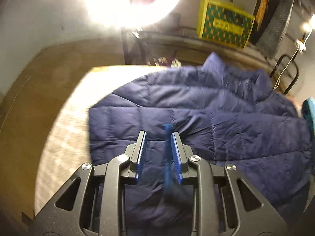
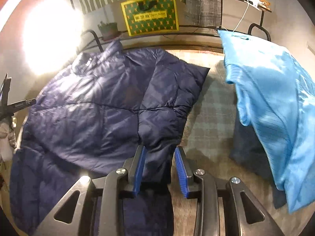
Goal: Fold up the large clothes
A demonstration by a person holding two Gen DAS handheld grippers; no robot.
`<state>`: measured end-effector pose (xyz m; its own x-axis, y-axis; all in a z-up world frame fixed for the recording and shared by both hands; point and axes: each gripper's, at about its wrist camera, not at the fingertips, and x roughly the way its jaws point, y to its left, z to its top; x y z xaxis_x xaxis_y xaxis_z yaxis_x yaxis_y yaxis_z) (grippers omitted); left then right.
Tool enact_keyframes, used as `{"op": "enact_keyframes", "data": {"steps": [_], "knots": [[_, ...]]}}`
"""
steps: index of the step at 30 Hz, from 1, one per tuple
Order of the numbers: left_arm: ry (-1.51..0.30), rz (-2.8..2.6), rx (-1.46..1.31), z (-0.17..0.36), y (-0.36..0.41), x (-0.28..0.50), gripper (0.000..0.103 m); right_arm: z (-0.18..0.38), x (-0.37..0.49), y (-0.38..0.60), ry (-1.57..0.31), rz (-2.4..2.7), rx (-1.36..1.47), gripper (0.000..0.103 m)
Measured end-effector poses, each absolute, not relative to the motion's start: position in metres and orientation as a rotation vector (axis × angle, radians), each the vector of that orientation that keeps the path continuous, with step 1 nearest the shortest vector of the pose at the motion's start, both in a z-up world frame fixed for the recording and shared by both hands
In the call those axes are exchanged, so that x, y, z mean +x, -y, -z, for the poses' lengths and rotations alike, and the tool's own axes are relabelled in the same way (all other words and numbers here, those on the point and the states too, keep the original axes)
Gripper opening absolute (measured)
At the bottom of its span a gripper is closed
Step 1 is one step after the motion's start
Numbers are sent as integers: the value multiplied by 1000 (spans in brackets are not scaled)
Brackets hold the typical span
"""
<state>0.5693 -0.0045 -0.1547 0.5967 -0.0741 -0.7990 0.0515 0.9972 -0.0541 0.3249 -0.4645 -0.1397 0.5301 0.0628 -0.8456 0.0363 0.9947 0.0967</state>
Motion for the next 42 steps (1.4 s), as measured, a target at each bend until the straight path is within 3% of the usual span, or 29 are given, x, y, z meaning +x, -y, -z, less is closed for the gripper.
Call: {"op": "enact_keyframes", "data": {"steps": [9, 13, 16, 20, 24, 34, 35, 37, 42], "knots": [[-836, 110, -59, 82, -64, 454, 26, 84, 240, 479, -920, -101, 160, 33], [-824, 83, -65, 76, -93, 389, 45, 62, 197, 491, -881, -113, 189, 33], [-854, 69, -130, 84, -118, 345, 53, 48, 166, 502, -855, -114, 210, 34], [-928, 76, -251, 108, -149, 298, 53, 40, 128, 511, -841, -119, 230, 37], [-1000, 103, -355, 136, -167, 257, 53, 43, 92, 510, -847, -144, 235, 51], [-1155, 145, -349, 210, -179, 190, 53, 102, 11, 505, -1005, -172, 354, 51], [-1162, 137, -355, 217, -182, 187, 52, 108, 5, 505, -1020, -174, 373, 51], [-1183, 131, -415, 231, -193, 184, 32, 120, -5, 502, -1053, -181, 396, 51], [-1190, 183, -571, 251, -204, 173, 30, 147, -21, 491, -1124, -170, 384, 51]]}}
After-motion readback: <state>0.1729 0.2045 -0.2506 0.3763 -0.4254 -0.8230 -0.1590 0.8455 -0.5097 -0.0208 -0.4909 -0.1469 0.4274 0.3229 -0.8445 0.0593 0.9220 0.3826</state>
